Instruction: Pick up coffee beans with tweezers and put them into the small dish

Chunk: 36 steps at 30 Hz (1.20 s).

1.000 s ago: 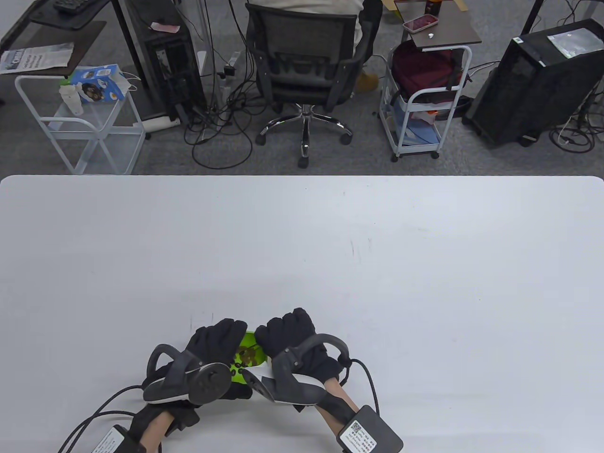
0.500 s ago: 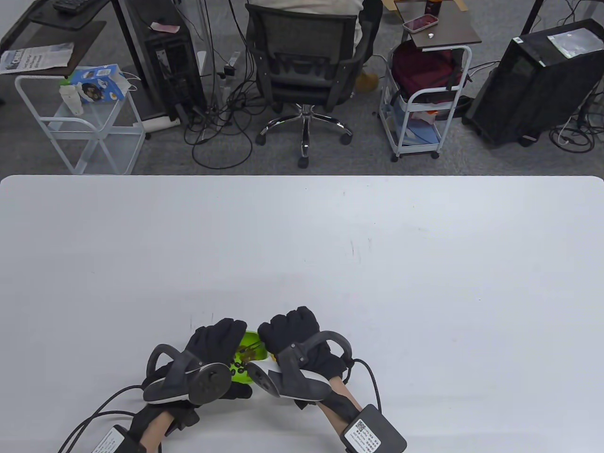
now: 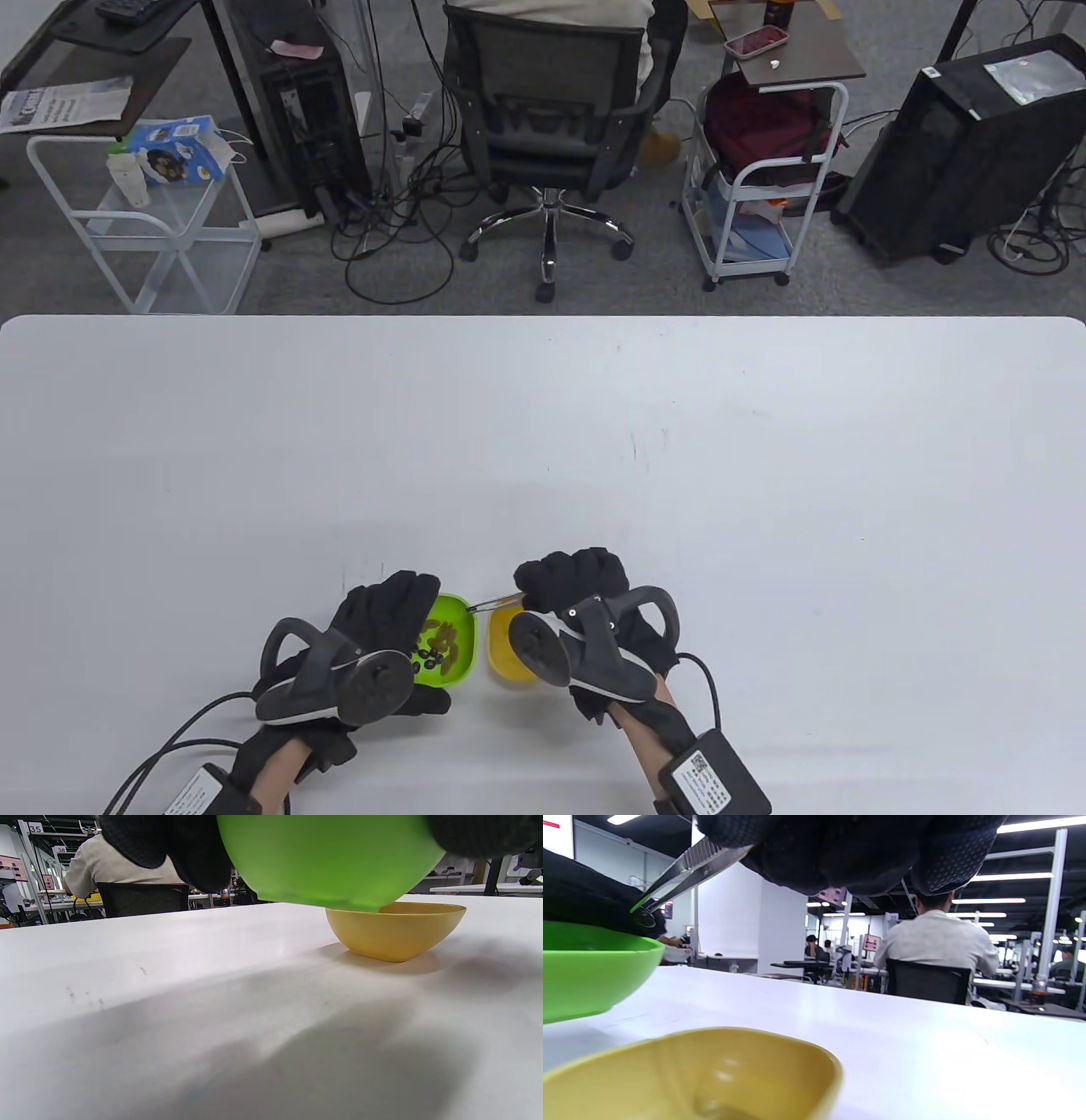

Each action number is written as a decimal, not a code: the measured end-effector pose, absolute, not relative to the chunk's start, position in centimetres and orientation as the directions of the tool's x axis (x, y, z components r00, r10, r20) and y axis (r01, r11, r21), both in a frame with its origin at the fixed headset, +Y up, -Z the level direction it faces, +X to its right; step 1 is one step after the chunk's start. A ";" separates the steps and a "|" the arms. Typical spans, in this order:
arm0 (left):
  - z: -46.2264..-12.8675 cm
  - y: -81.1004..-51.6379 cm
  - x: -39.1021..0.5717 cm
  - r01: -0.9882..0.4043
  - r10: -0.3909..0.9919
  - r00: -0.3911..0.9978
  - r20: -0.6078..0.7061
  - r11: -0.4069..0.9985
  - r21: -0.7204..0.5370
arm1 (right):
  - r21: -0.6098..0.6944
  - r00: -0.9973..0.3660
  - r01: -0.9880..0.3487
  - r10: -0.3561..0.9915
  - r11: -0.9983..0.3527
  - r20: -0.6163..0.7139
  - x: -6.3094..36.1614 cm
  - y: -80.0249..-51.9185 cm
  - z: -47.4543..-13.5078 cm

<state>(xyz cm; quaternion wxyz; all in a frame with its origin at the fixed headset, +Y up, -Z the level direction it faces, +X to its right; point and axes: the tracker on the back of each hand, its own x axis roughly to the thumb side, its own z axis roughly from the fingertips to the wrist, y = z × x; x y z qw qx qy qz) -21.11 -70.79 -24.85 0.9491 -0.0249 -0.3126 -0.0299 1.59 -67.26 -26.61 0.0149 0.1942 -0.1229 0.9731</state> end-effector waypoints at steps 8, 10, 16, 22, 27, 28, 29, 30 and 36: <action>-25.0 -70.7 -21.3 0.072 -0.039 0.809 0.587 0.997 -0.033 | -0.149 -0.951 -0.134 0.085 -0.980 0.297 4.9 -68.5 -27.6; -25.0 -70.7 -21.3 0.073 -0.039 0.809 0.586 0.997 -0.034 | -0.133 -0.955 -0.130 0.088 -0.983 0.284 5.2 -68.9 -27.8; -25.0 -70.7 -21.4 0.075 -0.039 0.811 0.584 0.997 -0.037 | -0.104 -0.958 -0.092 0.059 -0.990 0.281 5.0 -69.6 -27.9; -25.1 -70.7 -21.4 0.074 -0.038 0.811 0.583 0.997 -0.037 | -0.101 -0.955 -0.104 0.071 -0.990 0.287 5.0 -69.7 -27.9; -25.1 -70.7 -21.4 0.077 -0.041 0.810 0.584 0.996 -0.037 | -0.125 -0.945 -0.166 0.121 -0.978 0.305 5.0 -69.3 -27.7; -25.1 -70.7 -21.4 0.077 -0.041 0.810 0.585 0.996 -0.036 | -0.131 -0.940 -0.178 0.129 -0.975 0.317 4.8 -69.0 -27.5; -25.1 -70.7 -21.4 0.076 -0.040 0.810 0.585 0.996 -0.036 | -0.138 -0.935 -0.188 0.134 -0.972 0.327 4.6 -68.9 -27.4; -25.1 -70.7 -21.4 0.075 -0.040 0.810 0.584 0.997 -0.036 | -0.147 -0.929 -0.197 0.137 -0.969 0.344 4.2 -68.7 -27.2; -25.1 -70.7 -21.4 0.075 -0.041 0.810 0.585 0.997 -0.035 | -0.174 -0.903 -0.195 0.108 -0.965 0.415 2.0 -68.2 -26.3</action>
